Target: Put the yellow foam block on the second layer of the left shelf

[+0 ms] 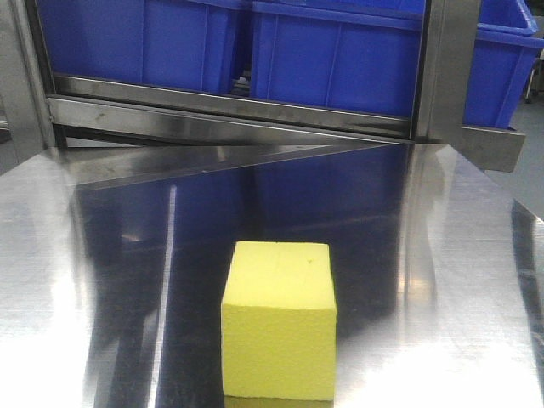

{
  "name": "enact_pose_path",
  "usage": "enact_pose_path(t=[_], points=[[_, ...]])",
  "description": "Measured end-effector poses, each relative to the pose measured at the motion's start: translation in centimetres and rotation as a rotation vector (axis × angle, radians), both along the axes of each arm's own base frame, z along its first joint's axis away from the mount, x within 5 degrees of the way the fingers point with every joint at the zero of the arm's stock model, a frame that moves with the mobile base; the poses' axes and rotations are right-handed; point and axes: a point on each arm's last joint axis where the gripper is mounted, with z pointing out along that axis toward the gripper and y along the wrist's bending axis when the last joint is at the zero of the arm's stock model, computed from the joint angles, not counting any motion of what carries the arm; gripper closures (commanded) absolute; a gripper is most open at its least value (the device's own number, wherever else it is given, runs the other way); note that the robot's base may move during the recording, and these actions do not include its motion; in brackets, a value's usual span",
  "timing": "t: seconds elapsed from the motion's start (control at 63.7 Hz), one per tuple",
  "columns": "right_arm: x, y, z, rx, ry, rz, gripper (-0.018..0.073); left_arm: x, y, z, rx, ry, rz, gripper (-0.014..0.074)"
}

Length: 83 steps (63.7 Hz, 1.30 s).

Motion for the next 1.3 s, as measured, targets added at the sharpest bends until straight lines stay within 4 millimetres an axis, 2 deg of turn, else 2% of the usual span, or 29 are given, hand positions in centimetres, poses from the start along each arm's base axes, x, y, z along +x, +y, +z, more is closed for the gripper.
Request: enact_pose_path(t=[0.235, 0.424, 0.628, 0.722, 0.785, 0.848, 0.957, 1.005, 1.067, 1.303], points=[[-0.1, 0.0, 0.4, 0.000, -0.001, 0.008, 0.0501, 0.0, 0.0, 0.0, 0.000, 0.000, 0.000, 0.0473], [-0.1, 0.6, 3.1, -0.019, 0.125, 0.094, 0.0501, 0.0, 0.0, 0.0, 0.000, 0.000, 0.000, 0.0473], [1.5, 1.8, 5.2, -0.050, 0.265, 0.227, 0.0501, 0.0, 0.0, 0.0, 0.000, 0.000, 0.000, 0.0473], [2.6, 2.5, 5.5, -0.074, 0.325, 0.281, 0.0487, 0.0, 0.0, 0.0, 0.000, 0.000, 0.000, 0.0473], [3.3, 3.1, 5.6, -0.093, 0.370, 0.312, 0.0426, 0.0, 0.0, 0.0, 0.000, 0.000, 0.000, 0.0473], [4.1, 3.7, 5.6, -0.124, 0.424, 0.338, 0.0310, 0.0, 0.0, 0.0, 0.000, 0.000, 0.000, 0.0473], [5.4, 4.6, 5.7, -0.189, 0.502, 0.373, -0.0002, 0.0, 0.0, 0.0, 0.000, 0.000, 0.000, 0.0473], [5.9, 4.9, 6.0, -0.199, 0.525, 0.376, -0.0097, 0.0, 0.0, 0.0, 0.000, 0.000, 0.000, 0.0473], [6.8, 5.4, 6.3, -0.176, 0.578, 0.366, -0.0075, 0.0, 0.0, 0.0, 0.000, 0.000, 0.000, 0.0473], [9.5, 7.3, 8.1, 0.104, 0.801, 0.253, -0.0078, 0.0, 0.0, 0.0, 0.000, 0.000, 0.000, 0.0473]])
